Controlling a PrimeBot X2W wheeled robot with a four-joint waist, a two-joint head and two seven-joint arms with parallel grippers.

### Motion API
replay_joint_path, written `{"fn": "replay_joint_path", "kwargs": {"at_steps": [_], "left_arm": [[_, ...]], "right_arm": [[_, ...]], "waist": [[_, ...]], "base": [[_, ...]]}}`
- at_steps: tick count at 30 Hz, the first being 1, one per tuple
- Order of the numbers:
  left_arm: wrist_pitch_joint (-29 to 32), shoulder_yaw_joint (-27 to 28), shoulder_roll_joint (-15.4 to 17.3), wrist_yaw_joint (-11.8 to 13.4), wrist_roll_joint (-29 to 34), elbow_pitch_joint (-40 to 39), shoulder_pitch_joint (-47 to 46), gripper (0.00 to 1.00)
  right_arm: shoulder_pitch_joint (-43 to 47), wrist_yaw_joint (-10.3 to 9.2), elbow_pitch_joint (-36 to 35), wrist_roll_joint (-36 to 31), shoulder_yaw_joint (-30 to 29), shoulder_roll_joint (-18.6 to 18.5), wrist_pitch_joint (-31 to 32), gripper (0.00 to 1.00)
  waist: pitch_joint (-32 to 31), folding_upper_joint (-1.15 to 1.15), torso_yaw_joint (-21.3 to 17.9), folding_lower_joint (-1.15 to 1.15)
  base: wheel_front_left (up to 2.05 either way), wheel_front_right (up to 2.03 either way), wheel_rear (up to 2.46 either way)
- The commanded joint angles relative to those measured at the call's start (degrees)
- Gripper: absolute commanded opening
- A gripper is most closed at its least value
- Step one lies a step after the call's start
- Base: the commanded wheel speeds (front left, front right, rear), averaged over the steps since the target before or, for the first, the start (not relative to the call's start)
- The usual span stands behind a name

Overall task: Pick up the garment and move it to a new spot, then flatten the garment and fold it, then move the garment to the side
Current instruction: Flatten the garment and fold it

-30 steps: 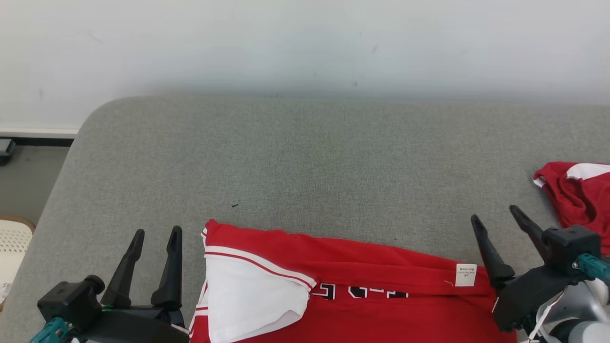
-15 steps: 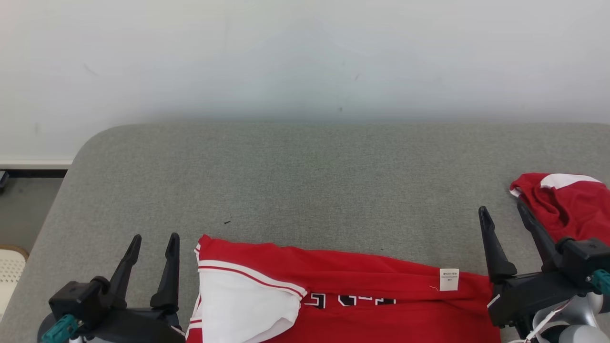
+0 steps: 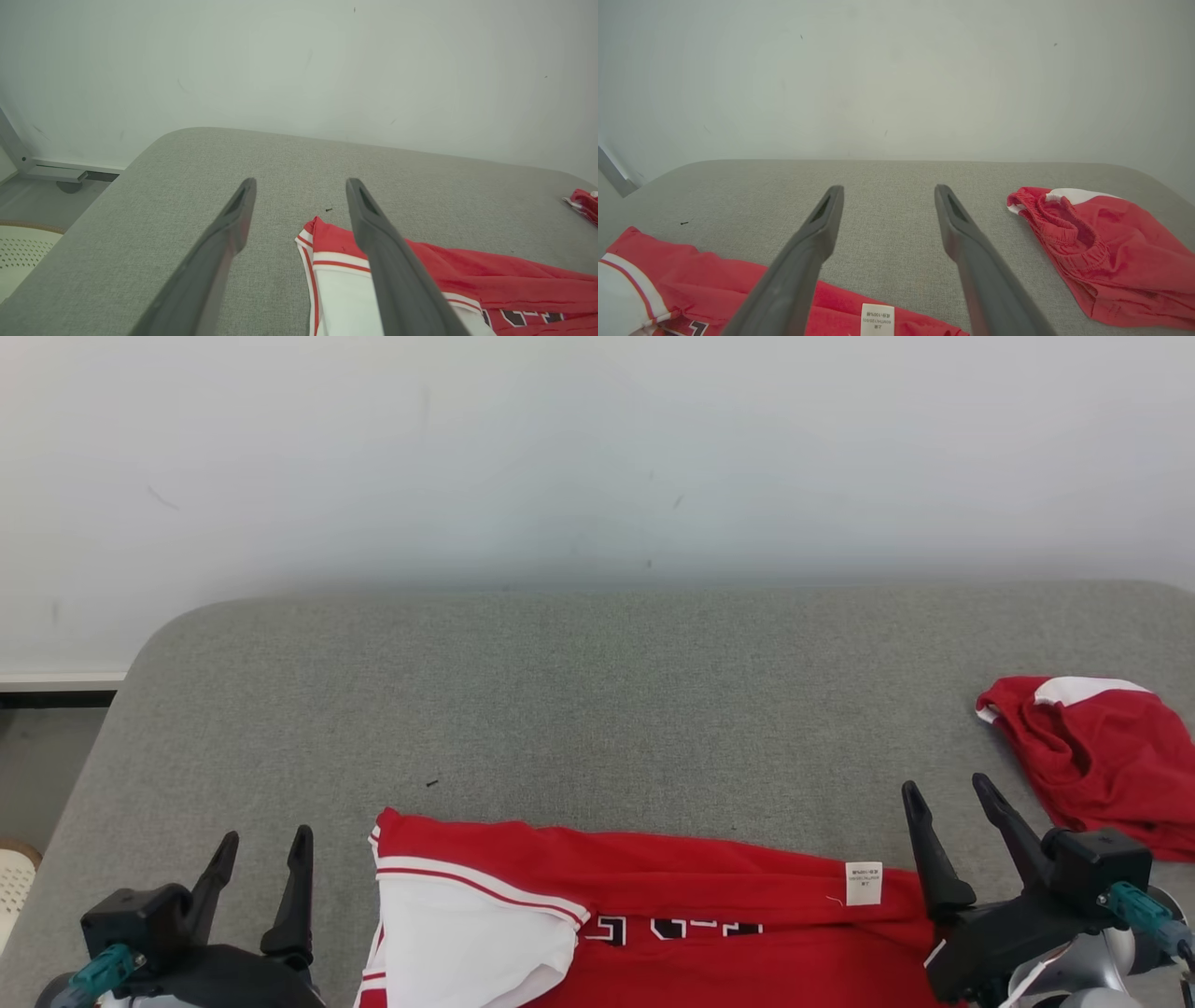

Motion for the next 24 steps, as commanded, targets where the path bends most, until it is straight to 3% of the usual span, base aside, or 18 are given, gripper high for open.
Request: {"fn": "replay_joint_path", "kwargs": {"at_steps": [1, 24], "left_arm": [[0.06, 0.17, 0.48, -0.2, 0.01, 0.06, 0.01, 1.0], [0.41, -1.44, 0.26, -0.28, 0.36, -0.99, -1.24, 1.0]], "right_arm": [[-0.57, -0.09, 0.12, 0.21, 0.08, -0.06, -0.28, 1.0], [-1.61, -0.09, -1.51, 0.07, -1.62, -0.07, 3.13, 1.0]], "waist": [[0.17, 0.0, -0.01, 0.0], [2.29, 0.0, 0.26, 0.0]], "base": [[0.0, 0.0, 0.0], [0.0, 0.0, 0.0]]}}
